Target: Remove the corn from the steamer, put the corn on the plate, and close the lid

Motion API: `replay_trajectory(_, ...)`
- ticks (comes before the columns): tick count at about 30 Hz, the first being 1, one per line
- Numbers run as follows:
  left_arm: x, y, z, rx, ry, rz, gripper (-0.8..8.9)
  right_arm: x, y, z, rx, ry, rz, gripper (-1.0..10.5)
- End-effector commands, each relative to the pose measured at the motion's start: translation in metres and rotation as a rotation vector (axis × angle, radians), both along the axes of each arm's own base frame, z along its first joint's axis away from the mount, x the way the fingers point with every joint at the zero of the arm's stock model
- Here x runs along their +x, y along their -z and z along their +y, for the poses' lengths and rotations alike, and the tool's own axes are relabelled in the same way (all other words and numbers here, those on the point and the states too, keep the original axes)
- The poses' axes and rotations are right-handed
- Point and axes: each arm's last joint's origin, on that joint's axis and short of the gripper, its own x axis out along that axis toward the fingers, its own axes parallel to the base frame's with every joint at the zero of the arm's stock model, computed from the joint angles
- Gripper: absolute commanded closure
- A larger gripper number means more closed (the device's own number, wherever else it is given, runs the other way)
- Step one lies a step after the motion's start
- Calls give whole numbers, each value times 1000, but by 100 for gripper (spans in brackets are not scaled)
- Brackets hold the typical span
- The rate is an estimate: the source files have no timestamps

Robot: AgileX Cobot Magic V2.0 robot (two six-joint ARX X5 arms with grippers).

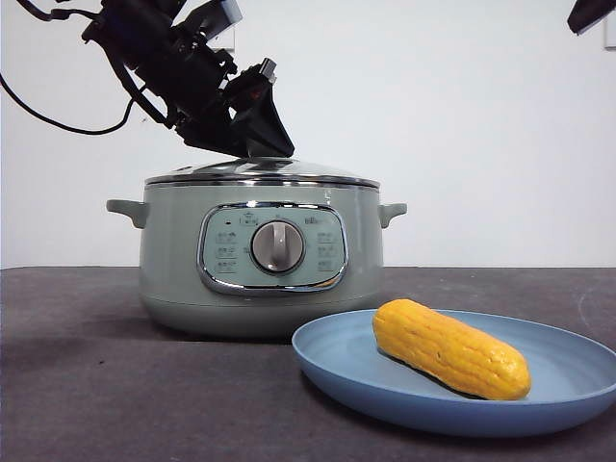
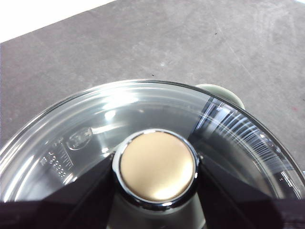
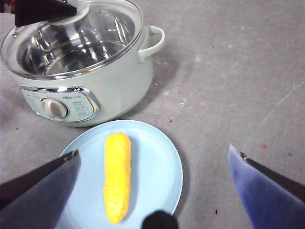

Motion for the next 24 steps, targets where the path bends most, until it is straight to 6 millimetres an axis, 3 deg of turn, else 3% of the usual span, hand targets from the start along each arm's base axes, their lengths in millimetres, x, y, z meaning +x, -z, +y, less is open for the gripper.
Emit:
replay_trajectory(1,-1,15,0,19,-12,68,333,0,2,0,3,0,2,381)
replay_trajectory(3,0,13,2,17,-16,62,233,0,2,0,2,0,2,381)
replay_trajectory(8,1,1,2,6,-19,43,235,0,3,0,-5,0,12,382)
replay_trajectory(14,-6,-30,4,-13,-18,-1,235,-1,3,0,-8,-1,17,381)
replay_trajectory(24,-49,-94,23,-18,-14,-6,252,-1,3,0,-9,-2,17,382)
